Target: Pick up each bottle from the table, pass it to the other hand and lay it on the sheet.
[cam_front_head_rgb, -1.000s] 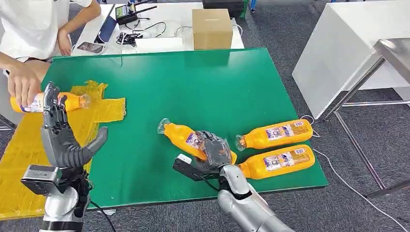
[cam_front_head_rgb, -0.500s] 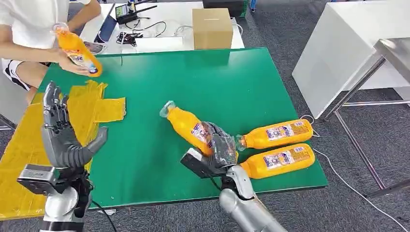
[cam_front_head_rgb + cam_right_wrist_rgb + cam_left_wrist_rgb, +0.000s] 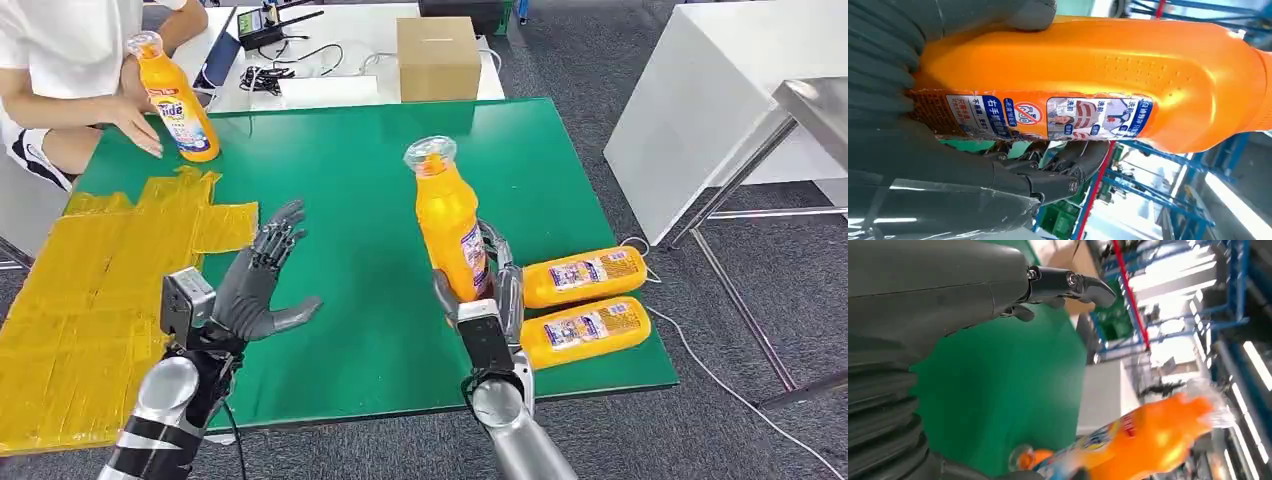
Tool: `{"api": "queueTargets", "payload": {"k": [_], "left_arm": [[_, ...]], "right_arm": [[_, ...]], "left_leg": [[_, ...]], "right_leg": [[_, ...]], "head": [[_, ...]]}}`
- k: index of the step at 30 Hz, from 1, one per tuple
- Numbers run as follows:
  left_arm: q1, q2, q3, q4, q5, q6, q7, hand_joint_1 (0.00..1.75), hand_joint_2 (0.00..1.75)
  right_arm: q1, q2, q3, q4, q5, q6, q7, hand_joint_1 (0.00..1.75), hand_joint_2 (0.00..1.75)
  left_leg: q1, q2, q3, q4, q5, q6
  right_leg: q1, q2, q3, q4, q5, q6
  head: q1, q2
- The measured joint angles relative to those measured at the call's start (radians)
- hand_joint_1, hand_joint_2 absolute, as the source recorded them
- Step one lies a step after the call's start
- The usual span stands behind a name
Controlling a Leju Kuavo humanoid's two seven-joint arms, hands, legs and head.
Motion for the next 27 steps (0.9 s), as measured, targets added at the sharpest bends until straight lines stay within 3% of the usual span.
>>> {"api": "queueTargets", "payload": {"k": [11, 27], "left_arm": [[-0.052, 0.006, -0.093, 0.077, 0.116, -0.06, 0.059, 0.0, 1.75], [-0.093, 0.006, -0.12, 0.13, 0.229, -0.065, 0.07, 0.0, 1.75]], "right_arm": [[-0.006, 0.019, 0.001, -0.013, -0.02, -0.009, -0.064, 1.75, 1.75], [-0.055, 0.062, 0.153, 0.168, 0.203, -0.092, -0.111, 1.75, 1.75]], "left_leg": [[0.0, 0.0, -0.001, 0.0, 0.0, 0.0], [0.0, -0.001, -0.001, 0.0, 0.0, 0.0]], "right_leg": [[0.0, 0.0, 0.0, 0.0, 0.0, 0.0], [0.0, 0.0, 0.0, 0.0, 0.0, 0.0]], "head": [[0.0, 0.0], [0.0, 0.0]]}}
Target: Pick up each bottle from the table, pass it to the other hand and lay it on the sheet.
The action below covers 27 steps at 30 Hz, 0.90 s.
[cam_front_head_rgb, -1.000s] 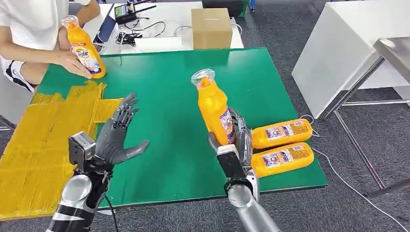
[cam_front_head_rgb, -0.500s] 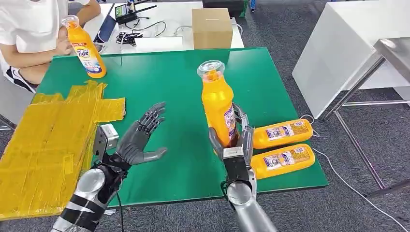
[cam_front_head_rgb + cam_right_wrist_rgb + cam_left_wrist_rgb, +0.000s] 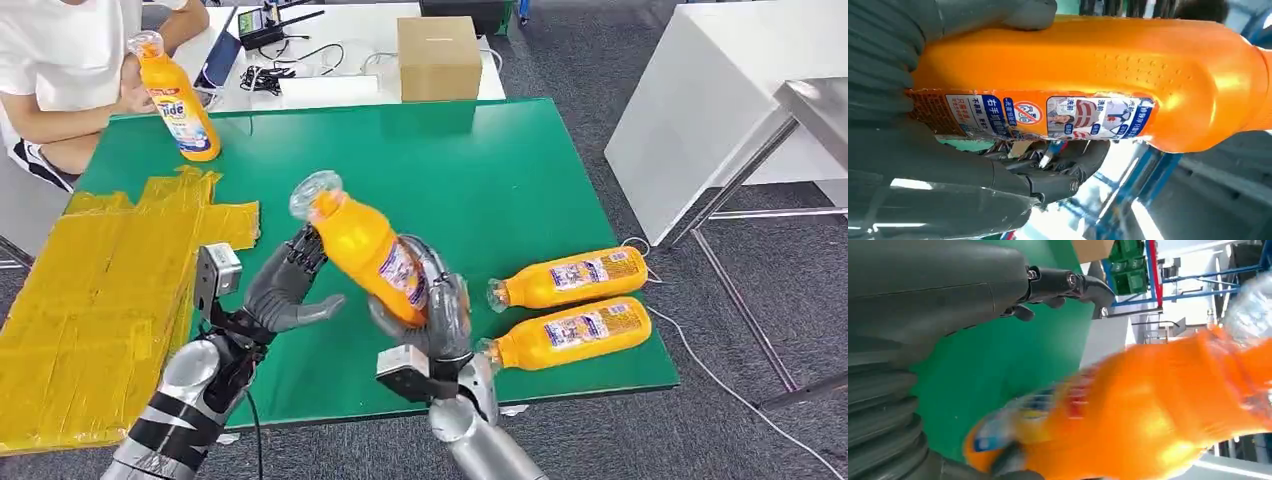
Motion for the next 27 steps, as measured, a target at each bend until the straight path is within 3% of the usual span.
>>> {"api": "queueTargets", "payload": {"k": [27], "left_arm": [[-0.013, 0.008, 0.0, 0.055, 0.113, -0.04, -0.004, 0.0, 1.75]], "right_arm": [[-0.045, 0.03, 0.089, 0.16, 0.053, 0.0, -0.015, 1.75, 1.75]], "left_leg": [[0.0, 0.0, 0.0, 0.0, 0.0, 0.0]], "right_leg": [[0.0, 0.0, 0.0, 0.0, 0.0, 0.0]], "head": [[0.0, 0.0]]}}
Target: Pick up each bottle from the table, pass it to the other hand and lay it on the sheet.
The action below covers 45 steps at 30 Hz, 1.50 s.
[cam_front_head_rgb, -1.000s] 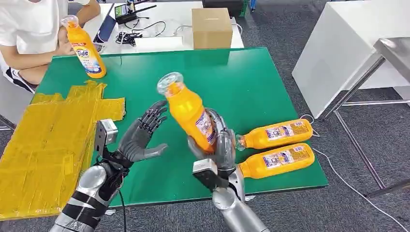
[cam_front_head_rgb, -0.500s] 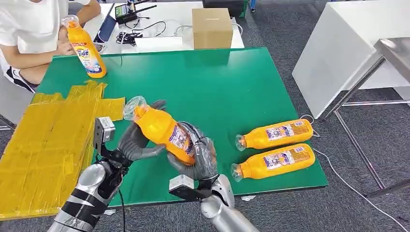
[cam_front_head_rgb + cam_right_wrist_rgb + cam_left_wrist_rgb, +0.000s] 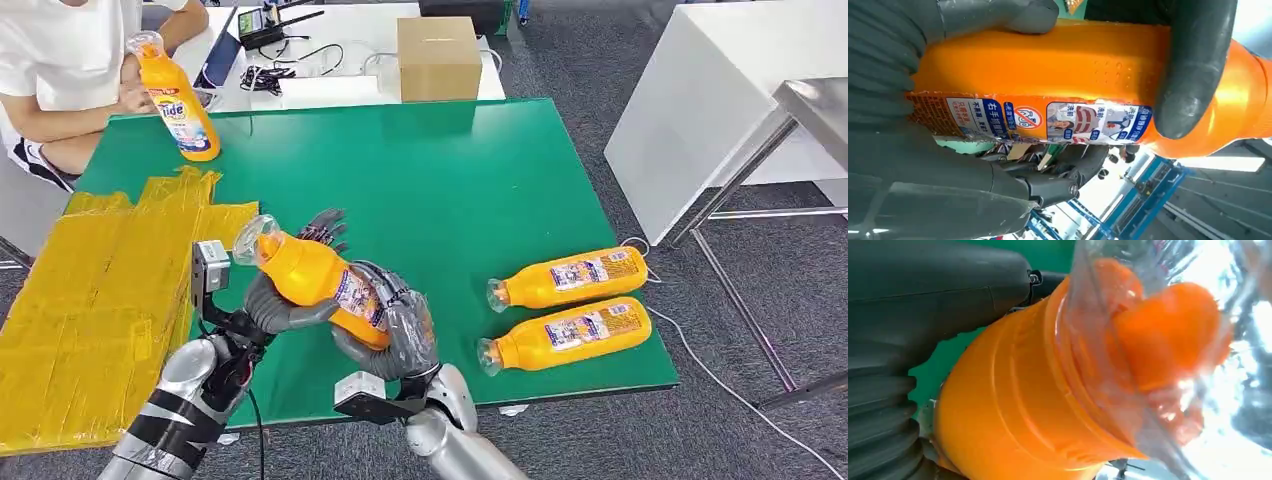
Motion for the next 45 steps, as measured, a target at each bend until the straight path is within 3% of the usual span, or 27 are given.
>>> {"api": "queueTargets", "payload": {"k": [2, 3, 4, 23, 24, 25, 45], "left_arm": [[-0.001, 0.0, 0.001, 0.005, 0.009, -0.002, 0.0, 0.02, 1.75], [-0.001, 0.0, 0.001, 0.006, 0.012, -0.002, -0.001, 1.55, 1.75], [-0.001, -0.001, 0.002, 0.007, 0.014, -0.002, -0.002, 1.75, 1.75], [0.004, -0.029, 0.026, 0.007, 0.075, 0.061, -0.005, 1.75, 1.75], [0.004, -0.029, 0.026, 0.007, 0.082, 0.064, -0.004, 1.75, 1.75], [0.006, -0.032, 0.027, 0.007, 0.093, 0.069, -0.001, 1.75, 1.75], [0.032, -0.043, 0.183, -0.025, 0.176, 0.243, -0.015, 1.75, 1.75]], "right_arm": [[-0.004, 0.0, 0.005, 0.006, -0.004, 0.0, 0.002, 1.75, 1.75], [-0.006, 0.0, 0.008, 0.008, -0.007, 0.0, 0.002, 1.75, 1.75], [-0.007, 0.0, 0.009, 0.011, -0.008, 0.0, 0.002, 1.75, 1.75], [-0.041, -0.001, 0.05, 0.025, -0.098, 0.0, 0.018, 1.75, 1.75], [-0.041, -0.001, 0.053, 0.025, -0.109, 0.0, 0.018, 0.23, 1.75], [-0.042, -0.001, 0.057, 0.024, -0.125, 0.001, 0.017, 0.0, 1.75], [0.077, -0.095, 0.078, -0.414, -0.154, 0.031, 0.107, 0.0, 1.75]], "left_leg": [[0.0, 0.0, 0.0, 0.0, 0.0, 0.0], [0.0, 0.0, 0.0, 0.0, 0.0, 0.0], [0.0, 0.0, 0.0, 0.0, 0.0, 0.0], [0.0, 0.0, 0.0, 0.0, 0.0, 0.0], [0.0, 0.0, 0.0, 0.0, 0.0, 0.0], [0.0, 0.0, 0.0, 0.0, 0.0, 0.0], [0.0, 0.0, -0.001, 0.0, 0.0, 0.0]], "right_leg": [[0.0, 0.0, 0.0, 0.0, 0.0, 0.0], [0.0, 0.0, 0.0, 0.0, 0.0, 0.0], [0.0, 0.0, 0.0, 0.0, 0.0, 0.0], [0.0, 0.0, 0.0, 0.0, 0.0, 0.0], [0.0, 0.0, 0.0, 0.0, 0.0, 0.0], [0.0, 0.0, 0.0, 0.0, 0.0, 0.0], [0.0, 0.0, -0.001, 0.0, 0.0, 0.0]], "head": [[0.0, 0.0], [0.0, 0.0], [0.0, 0.0], [0.0, 0.0], [0.0, 0.0], [0.0, 0.0], [0.0, 0.0]]}}
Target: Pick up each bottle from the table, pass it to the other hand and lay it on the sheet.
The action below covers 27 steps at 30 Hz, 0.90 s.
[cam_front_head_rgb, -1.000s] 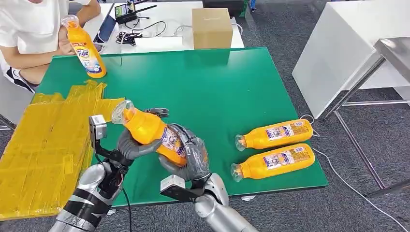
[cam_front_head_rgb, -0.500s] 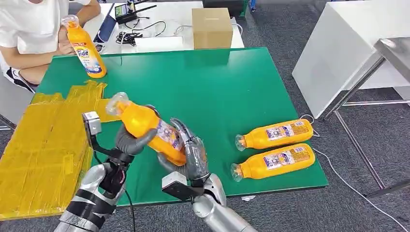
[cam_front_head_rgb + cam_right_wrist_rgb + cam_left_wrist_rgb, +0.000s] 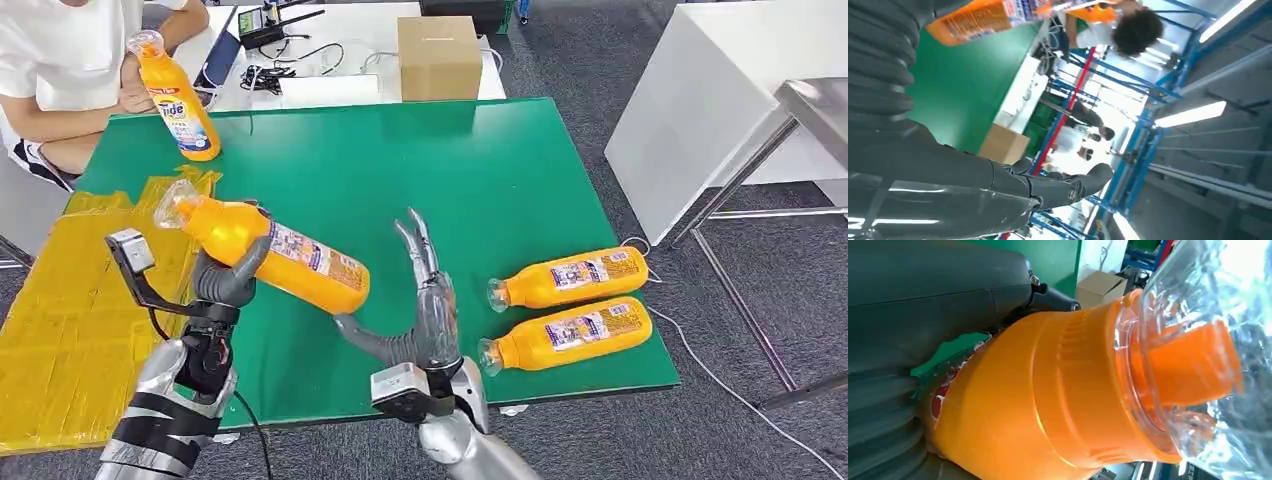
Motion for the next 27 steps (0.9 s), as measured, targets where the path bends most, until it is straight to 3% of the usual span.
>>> {"api": "queueTargets", "payload": {"k": [8, 10, 12, 14, 15, 16, 17, 19, 22, 27], "left_arm": [[0.001, 0.0, 0.01, -0.006, -0.031, 0.034, -0.011, 1.75, 1.75], [-0.011, 0.007, 0.052, -0.001, -0.204, 0.197, -0.072, 1.75, 1.75], [-0.057, 0.042, 0.1, 0.022, -0.527, 0.499, -0.074, 1.75, 1.75], [-0.094, 0.069, 0.134, 0.047, -1.012, 0.808, -0.076, 1.75, 1.75], [-0.112, 0.079, 0.145, 0.059, -1.301, 0.892, -0.069, 1.75, 1.75], [-0.126, 0.081, 0.147, 0.071, -1.502, 0.893, -0.055, 1.75, 1.75], [-0.133, 0.087, 0.152, 0.093, -1.76, 0.851, -0.028, 1.75, 1.75], [-0.132, 0.099, 0.159, 0.123, -2.07, 0.797, 0.026, 1.75, 1.75], [-0.153, 0.125, 0.154, 0.197, -2.111, 0.782, 0.171, 1.75, 1.75], [-0.236, 0.172, 0.109, 0.391, -2.156, 0.72, 0.296, 1.75, 1.75]], "right_arm": [[0.011, -0.017, 0.0, -0.049, -0.002, -0.001, -0.003, 0.0, 1.75], [0.037, -0.023, -0.017, -0.111, -0.026, -0.014, -0.045, 0.0, 1.75], [0.056, -0.04, -0.043, -0.212, -0.023, 0.015, 0.0, 0.0, 1.75], [0.069, -0.055, -0.072, -0.283, -0.02, 0.033, 0.024, 0.0, 1.75], [0.078, -0.062, -0.082, -0.312, -0.018, 0.037, 0.026, 0.0, 1.75], [0.08, -0.065, -0.086, -0.325, -0.017, 0.042, 0.026, 0.0, 1.75], [0.08, -0.065, -0.089, -0.338, -0.015, 0.045, 0.025, 0.0, 1.75], [0.082, -0.068, -0.093, -0.356, -0.013, 0.054, 0.024, 0.0, 1.75], [0.092, -0.077, -0.099, -0.371, -0.009, 0.078, 0.027, 0.0, 1.75], [0.101, -0.089, -0.118, -0.386, -0.015, 0.115, 0.036, 0.0, 1.75]], "left_leg": [[0.0, 0.0, 0.0, 0.0, 0.0, 0.0], [0.0, -0.001, -0.001, 0.0, 0.0, 0.0], [0.001, 0.003, -0.001, 0.0, 0.0, 0.0], [0.001, 0.007, -0.001, 0.0, 0.0, -0.001], [0.001, 0.004, -0.001, 0.0, 0.001, -0.001], [0.001, -0.005, 0.001, 0.0, 0.001, -0.001], [0.001, -0.009, 0.002, 0.0, 0.0, -0.001], [0.001, -0.008, 0.001, 0.0, 0.0, -0.002], [0.001, 0.001, 0.0, 0.0, 0.0, -0.002], [0.001, 0.001, 0.001, 0.0, 0.0, -0.003]], "right_leg": [[0.0, 0.0, 0.0, 0.0, 0.0, 0.0], [0.0, 0.0, 0.0, 0.0, 0.0, 0.0], [0.001, 0.001, -0.002, 0.0, 0.001, 0.0], [0.001, 0.006, -0.004, 0.0, 0.003, -0.002], [0.001, 0.005, -0.003, 0.0, 0.002, -0.003], [0.001, -0.004, -0.008, 0.0, -0.002, -0.001], [0.001, -0.008, 0.001, 0.0, -0.005, -0.001], [0.001, -0.007, 0.003, 0.0, -0.003, 0.0], [0.001, 0.0, -0.001, 0.0, 0.0, -0.002], [0.001, 0.0, -0.001, 0.0, 0.0, -0.002]], "head": [[0.0, 0.0], [0.001, 0.0], [0.001, 0.0], [-0.001, 0.0], [-0.001, 0.0], [0.0, 0.0], [0.0, 0.0], [0.001, 0.0], [0.0, 0.0], [0.0, 0.0]]}}
